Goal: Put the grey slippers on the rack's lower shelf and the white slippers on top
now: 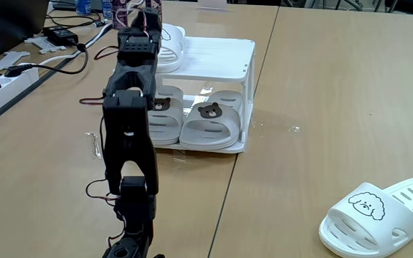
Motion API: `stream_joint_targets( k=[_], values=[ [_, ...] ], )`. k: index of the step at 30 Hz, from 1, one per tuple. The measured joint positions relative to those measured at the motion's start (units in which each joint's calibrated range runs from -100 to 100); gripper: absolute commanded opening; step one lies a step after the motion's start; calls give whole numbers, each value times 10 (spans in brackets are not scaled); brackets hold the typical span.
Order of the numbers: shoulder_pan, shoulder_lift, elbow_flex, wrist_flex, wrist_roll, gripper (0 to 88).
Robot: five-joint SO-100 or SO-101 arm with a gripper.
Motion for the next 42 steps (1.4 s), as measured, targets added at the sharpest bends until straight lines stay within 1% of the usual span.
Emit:
stream_joint_targets(
  k=[2,4,6,7,9,13,15,17,19,23,27,31,37,40,42],
  values=[
    [22,-60,63,-69,0,81],
    [64,-112,157,-168,0,81],
    [112,-158,280,-270,0,81],
    [134,-187,376,-332,0,81],
    [157,-213,514,-407,0,81],
    [214,-221,759,-569,0,81],
    [271,-199,845,-640,0,81],
    [317,-158,881,-701,0,81],
    [381,-87,889,-774,0,81],
    [512,66,889,-864,0,81],
    [586,153,866,-915,0,73],
    [625,210,824,-921,0,72],
    [646,293,742,-921,0,88],
    [646,340,670,-921,0,217],
    [646,358,629,-921,0,262]
  ],
)
